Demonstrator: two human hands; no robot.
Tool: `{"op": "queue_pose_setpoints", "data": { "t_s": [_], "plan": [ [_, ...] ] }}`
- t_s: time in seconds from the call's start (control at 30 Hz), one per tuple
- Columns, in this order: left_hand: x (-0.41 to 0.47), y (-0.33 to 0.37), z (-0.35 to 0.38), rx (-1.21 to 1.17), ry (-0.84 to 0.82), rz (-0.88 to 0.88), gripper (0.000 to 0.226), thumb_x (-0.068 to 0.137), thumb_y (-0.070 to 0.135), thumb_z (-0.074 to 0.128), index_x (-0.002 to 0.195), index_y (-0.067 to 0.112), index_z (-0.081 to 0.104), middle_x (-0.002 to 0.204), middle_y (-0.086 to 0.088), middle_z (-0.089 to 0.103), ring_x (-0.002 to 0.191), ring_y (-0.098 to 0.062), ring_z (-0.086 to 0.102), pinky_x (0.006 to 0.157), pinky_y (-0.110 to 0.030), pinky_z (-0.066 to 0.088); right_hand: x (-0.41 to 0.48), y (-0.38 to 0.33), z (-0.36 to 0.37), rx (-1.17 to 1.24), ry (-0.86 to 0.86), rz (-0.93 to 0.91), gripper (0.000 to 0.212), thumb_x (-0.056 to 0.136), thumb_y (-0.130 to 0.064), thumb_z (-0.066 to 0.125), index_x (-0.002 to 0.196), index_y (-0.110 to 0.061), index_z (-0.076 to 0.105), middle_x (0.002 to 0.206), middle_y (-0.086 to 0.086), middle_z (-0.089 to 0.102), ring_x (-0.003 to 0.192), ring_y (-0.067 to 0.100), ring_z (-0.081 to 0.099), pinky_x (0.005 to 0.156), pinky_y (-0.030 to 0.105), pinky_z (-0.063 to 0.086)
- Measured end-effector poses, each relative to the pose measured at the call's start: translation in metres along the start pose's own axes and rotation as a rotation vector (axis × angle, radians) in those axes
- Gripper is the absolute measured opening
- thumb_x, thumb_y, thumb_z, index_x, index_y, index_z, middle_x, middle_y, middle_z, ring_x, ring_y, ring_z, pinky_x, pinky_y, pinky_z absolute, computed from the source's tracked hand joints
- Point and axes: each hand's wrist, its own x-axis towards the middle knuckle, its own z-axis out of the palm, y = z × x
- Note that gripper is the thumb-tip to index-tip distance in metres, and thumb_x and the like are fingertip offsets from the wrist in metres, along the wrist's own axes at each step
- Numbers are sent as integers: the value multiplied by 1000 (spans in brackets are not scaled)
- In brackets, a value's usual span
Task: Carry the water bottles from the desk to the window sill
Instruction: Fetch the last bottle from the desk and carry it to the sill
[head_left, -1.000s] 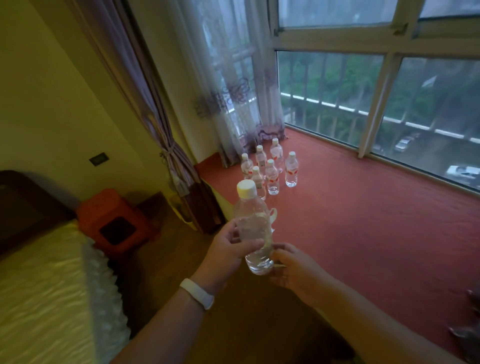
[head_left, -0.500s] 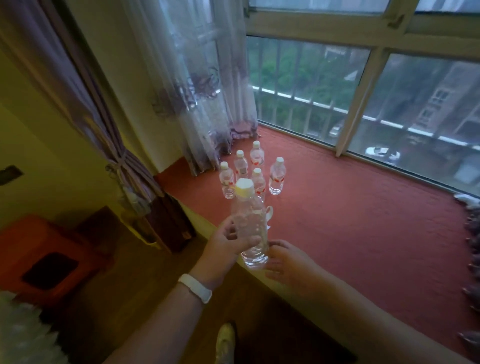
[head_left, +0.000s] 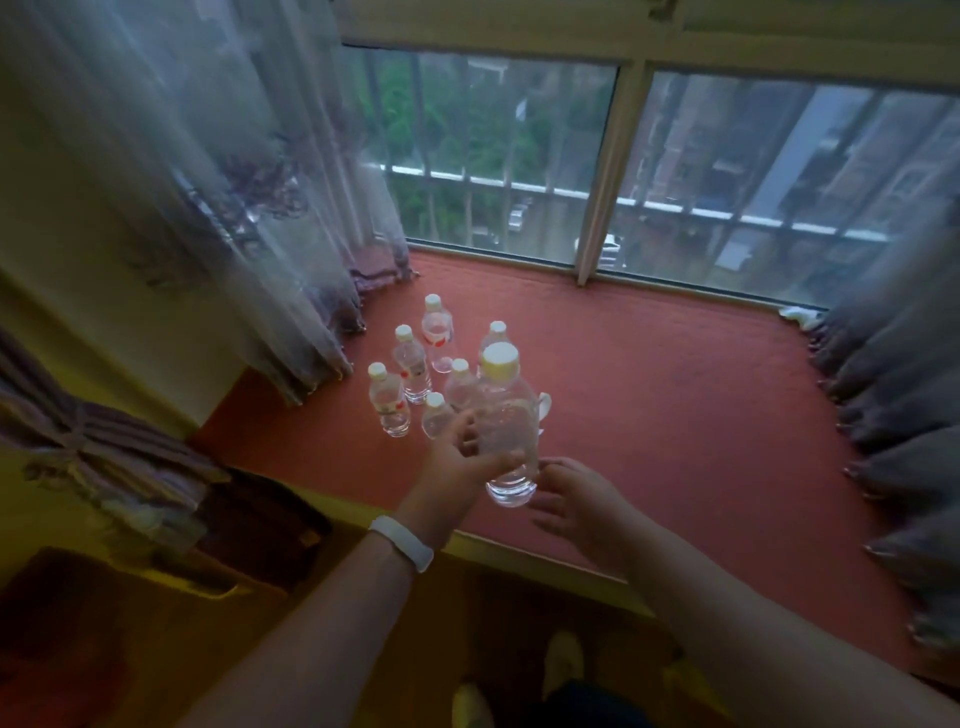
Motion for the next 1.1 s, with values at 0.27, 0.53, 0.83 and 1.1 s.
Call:
{"op": "queue_pose_setpoints", "data": {
  "t_s": [0.27,0.53,0.83,1.1],
  "plan": [
    [90,-28,15,59,-34,-68,55,73,-5,79,124,8,62,115,-16,72,105,-24,70,84,-30,58,75,-12,-26,106,84,6,24,90,-15,59,114,-16,60,104,7,72,93,22,64,77,33,47],
    [174,-84,29,213,-15,-86,53,74,6,82,122,18,63,118,-4,72,112,-19,68,99,-45,54,166,-10,-64,136,81,49,24,91,-18,57,115,-21,58,97,-2,62,90,18,58,76,35,47],
    [239,-161,30,221,33,-157,57,71,6,84,123,16,62,119,-5,72,113,-20,68,101,-51,52,258,13,-94,109,89,130,31,89,-16,57,120,-17,58,101,-1,64,95,19,57,81,35,46],
    [261,-205,30,198,67,-135,68,63,14,86,124,7,57,121,-14,69,115,-27,66,104,-53,49,305,37,-102,186,77,133,27,79,-18,63,106,-26,62,102,-1,63,105,20,60,91,38,46]
  ]
}}
